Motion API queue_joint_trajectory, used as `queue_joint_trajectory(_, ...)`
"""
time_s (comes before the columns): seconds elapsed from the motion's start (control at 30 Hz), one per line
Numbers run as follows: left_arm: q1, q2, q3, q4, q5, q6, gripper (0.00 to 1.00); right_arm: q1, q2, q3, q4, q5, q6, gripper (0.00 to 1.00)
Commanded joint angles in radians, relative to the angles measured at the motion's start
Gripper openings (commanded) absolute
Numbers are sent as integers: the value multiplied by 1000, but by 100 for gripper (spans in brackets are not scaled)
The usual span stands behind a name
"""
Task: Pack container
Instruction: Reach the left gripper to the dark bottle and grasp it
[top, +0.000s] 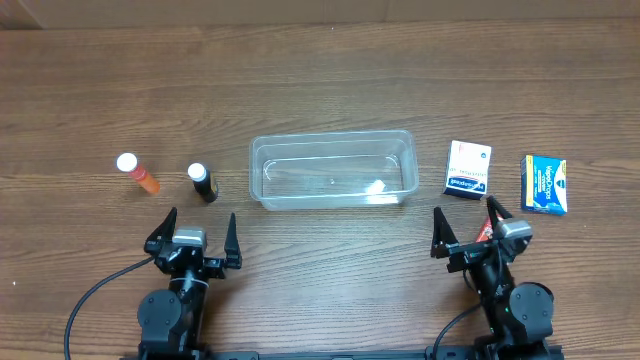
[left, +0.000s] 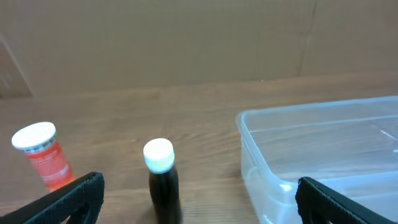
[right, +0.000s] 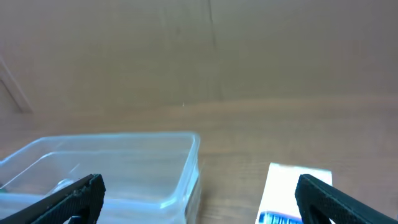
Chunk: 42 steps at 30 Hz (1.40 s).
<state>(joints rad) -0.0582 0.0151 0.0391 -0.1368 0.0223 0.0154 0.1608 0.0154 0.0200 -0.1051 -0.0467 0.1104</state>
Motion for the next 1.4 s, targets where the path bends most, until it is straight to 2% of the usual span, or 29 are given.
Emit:
queue_joint_trajectory(0.0, 6, 2, 171, -86, -45, -58, 100, 2, 52, 95, -48, -7, 109, 100)
queue_joint_trajectory(0.17, 6, 156, 393, -155, -113, -57, 100, 0, 274, 319, -114, -6, 160, 100)
queue_joint_trajectory(0.43, 6, 663, 818, -360, -137, -82, 100, -3, 872, 888, -441, -7, 151, 100)
queue_joint_trajectory(0.6, 6, 958, 1101, -610, -132, -83, 100, -74, 1163, 1182, -702, -8, 151, 100)
queue_joint_trajectory(0.7, 6, 1103, 1262, -819, -46, -82, 100, -140, 1284, 1298, -871, -8, 148, 100)
queue_joint_trajectory(0.77, 6, 1174, 1338, -937, 16, -83, 100, -182, 1318, 1316, -924, -27, 149, 100)
queue_joint_trajectory(0.83, 6, 1202, 1360, -979, 31, -83, 100, -214, 1321, 1316, -951, -22, 148, 100)
queue_joint_trajectory(0.93, 7, 1204, 1361, -983, 22, -88, 100, -249, 1321, 1316, -975, -19, 149, 100)
queue_joint_trajectory(1.07, 18, 1236, 1361, -968, -57, -173, 100, -252, 1321, 1315, -977, -18, 149, 100)
queue_joint_trajectory(1.37, 74, 1586, 1361, -924, -74, -180, 100, -252, 1330, 1308, -996, -7, 148, 100)
